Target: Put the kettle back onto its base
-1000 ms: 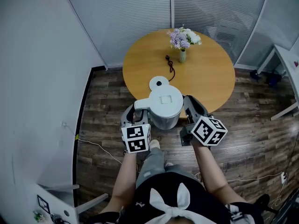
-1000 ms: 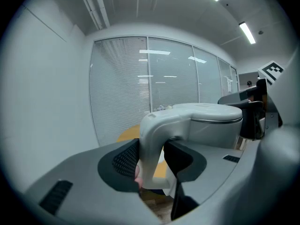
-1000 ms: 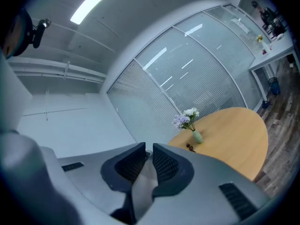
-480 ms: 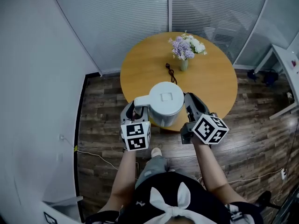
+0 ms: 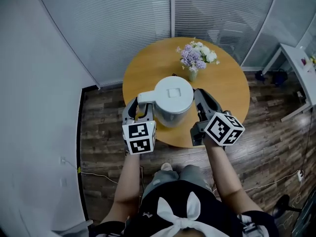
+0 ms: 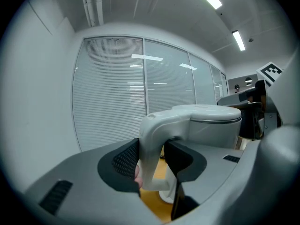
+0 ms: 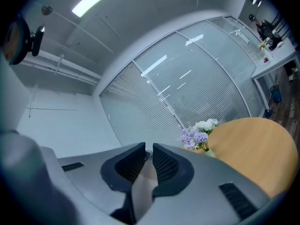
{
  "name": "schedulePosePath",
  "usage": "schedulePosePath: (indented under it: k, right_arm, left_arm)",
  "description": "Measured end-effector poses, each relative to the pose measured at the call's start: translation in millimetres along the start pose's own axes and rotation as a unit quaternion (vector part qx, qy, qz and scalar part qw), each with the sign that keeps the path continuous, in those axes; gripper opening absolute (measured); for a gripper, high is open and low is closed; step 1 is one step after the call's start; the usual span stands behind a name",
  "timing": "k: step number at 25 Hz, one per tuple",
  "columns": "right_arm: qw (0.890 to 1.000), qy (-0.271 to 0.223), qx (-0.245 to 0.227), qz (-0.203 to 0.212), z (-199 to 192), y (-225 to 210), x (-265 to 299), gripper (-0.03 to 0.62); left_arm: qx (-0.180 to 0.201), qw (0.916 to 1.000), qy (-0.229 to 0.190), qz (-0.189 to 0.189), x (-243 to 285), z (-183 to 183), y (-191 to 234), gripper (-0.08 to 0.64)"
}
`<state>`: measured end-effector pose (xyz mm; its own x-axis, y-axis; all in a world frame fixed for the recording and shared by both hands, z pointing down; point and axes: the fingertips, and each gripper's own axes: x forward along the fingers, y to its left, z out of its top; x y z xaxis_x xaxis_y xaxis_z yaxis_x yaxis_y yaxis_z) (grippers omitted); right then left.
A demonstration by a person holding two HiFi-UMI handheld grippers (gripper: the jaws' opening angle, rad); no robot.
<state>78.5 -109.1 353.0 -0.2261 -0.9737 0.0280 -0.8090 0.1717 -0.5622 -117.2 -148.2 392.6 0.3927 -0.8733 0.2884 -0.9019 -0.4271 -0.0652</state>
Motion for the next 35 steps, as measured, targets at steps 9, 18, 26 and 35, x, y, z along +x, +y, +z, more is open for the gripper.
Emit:
schedulePosePath:
  k: [9,18,26,35]
  right_arm:
    - [1.0,-0.011,0.002,0.019,31,-3,39,0.052]
    - [0.999,0.018,0.003,0.045,34,-17,78,0.052]
    - [0.998,0.033,0.008,0.059,36,-29,107,0.052]
    - [0.997,0.051,0.016,0.053,24,-45,117,0.052]
  left_arm:
    - [-0.004,0.9998,-0.017,0.0,31,31,9,0.181]
    - [-0.017,0.9994,-0.005,0.029,56,29,16,0.181]
    - [-0.023,0.9987,0.009,0.045,77,26,21,0.181]
    - [-0.028,0.998,0.03,0.047,89,12,17,0.181]
